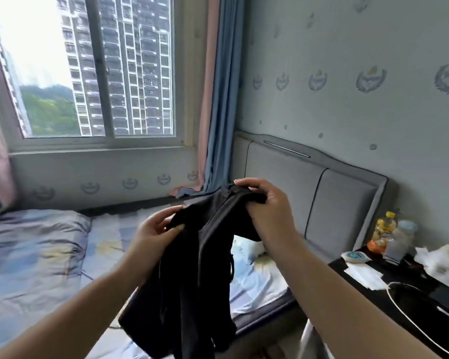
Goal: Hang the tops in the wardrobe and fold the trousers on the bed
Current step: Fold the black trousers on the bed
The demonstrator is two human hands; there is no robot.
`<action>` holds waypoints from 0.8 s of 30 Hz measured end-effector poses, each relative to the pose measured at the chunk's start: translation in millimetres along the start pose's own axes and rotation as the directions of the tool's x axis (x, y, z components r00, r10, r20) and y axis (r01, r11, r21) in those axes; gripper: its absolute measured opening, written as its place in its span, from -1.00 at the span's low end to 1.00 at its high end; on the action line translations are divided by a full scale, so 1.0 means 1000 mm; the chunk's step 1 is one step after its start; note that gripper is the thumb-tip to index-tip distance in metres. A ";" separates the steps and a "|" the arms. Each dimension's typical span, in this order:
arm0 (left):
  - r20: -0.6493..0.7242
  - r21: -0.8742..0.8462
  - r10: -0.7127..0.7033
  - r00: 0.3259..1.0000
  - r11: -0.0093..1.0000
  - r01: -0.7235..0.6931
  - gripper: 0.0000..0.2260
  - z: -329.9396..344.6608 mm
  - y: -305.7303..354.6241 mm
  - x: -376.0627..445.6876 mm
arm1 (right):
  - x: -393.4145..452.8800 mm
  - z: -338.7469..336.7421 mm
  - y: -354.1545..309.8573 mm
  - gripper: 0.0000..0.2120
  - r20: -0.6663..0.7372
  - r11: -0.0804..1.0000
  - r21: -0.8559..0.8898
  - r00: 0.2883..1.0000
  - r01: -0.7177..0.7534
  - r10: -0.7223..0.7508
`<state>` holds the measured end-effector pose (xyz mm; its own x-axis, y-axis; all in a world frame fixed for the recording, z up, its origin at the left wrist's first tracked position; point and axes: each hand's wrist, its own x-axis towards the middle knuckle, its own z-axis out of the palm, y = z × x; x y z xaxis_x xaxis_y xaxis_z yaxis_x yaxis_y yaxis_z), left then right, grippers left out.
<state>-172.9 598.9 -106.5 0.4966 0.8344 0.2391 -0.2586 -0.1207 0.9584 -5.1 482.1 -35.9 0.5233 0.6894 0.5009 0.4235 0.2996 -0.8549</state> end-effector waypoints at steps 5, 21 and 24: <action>-0.054 0.182 0.005 0.999 0.983 0.005 -0.61 -0.068 0.014 0.022 | 0.044 0.078 -0.002 -0.75 0.141 0.995 0.023 0.985 -0.102 0.097; -0.269 0.614 0.370 0.889 0.777 -0.138 -0.53 -0.146 0.062 0.071 | 0.106 0.240 -0.007 -0.67 0.674 0.934 0.279 0.738 -0.225 -0.024; -0.359 0.647 0.391 0.847 0.759 -0.076 -0.75 -0.162 0.070 0.097 | 0.122 0.250 0.012 -0.55 0.649 0.964 0.256 0.752 -0.074 -0.115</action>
<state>-276.8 758.2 -41.0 0.0219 0.8532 0.5212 0.3019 -0.5026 0.8101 -121.5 734.8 -19.1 -0.1347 0.9121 0.3873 0.1803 0.4069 -0.8955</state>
